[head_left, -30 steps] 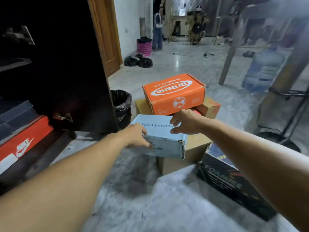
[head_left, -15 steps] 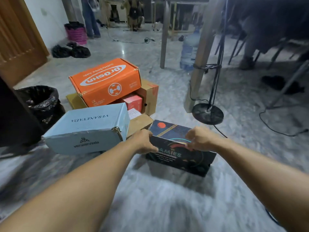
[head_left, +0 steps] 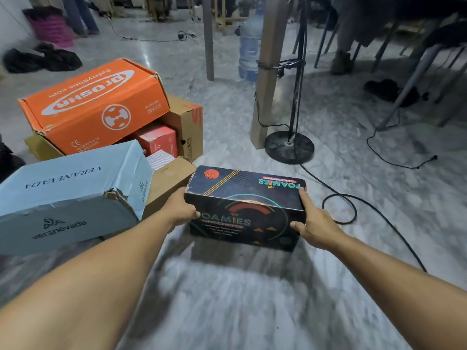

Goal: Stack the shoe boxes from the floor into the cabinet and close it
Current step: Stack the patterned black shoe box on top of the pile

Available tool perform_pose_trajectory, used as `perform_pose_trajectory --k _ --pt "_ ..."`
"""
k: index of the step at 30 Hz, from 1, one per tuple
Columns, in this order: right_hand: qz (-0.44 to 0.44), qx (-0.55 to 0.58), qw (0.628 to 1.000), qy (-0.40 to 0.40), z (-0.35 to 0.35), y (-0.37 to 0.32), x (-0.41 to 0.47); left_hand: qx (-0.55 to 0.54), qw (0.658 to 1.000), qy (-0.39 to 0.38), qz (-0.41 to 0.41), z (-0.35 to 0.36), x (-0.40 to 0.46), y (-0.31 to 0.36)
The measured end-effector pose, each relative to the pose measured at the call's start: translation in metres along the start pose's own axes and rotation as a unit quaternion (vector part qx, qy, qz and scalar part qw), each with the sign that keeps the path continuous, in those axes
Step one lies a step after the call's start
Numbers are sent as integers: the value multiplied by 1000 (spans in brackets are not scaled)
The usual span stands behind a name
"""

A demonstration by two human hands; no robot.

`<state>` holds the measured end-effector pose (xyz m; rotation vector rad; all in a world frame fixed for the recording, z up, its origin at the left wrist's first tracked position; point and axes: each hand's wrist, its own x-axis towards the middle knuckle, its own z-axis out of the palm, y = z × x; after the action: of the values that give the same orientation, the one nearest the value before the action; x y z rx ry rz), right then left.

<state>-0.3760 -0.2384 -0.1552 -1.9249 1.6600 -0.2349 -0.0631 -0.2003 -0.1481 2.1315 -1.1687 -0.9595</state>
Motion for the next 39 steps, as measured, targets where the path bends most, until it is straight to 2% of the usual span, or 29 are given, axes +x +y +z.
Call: perform_pose_trajectory --k 4,8,10,13,17,20,24,27,29,31,35,39 --pt "4 96 991 96 9 -1 -2 -92 995 40 19 9 2 -15" --pt "27 166 963 212 4 -2 -3 -143 987 72 28 5 -7 -22" --pt "57 205 947 242 1 -3 -1 -163 983 72 38 5 -17 -21" --pt "90 196 943 254 5 2 4 -178 982 60 35 11 -32 -22" --pt "65 201 955 207 17 5 2 -169 984 59 15 24 -41 -32" --pt "22 189 974 122 23 6 -9 -131 991 0 34 27 -44 -43" --pt "-17 162 987 -2 29 14 -18 47 994 -83 57 31 -46 -53" --pt "-25 62 992 -110 34 20 -22 144 980 -131 31 37 -52 -62" --pt "-37 -27 985 -169 38 25 -25 185 974 -125 30 42 -58 -69" --pt "-62 -56 981 -175 42 29 -28 204 972 -104 46 45 -64 -73" --pt "-133 -14 984 -118 35 27 -35 209 972 -86 66 40 -70 -65" --pt "-167 -2 983 -70 0 8 -44 204 973 -59 89 23 -75 -37"
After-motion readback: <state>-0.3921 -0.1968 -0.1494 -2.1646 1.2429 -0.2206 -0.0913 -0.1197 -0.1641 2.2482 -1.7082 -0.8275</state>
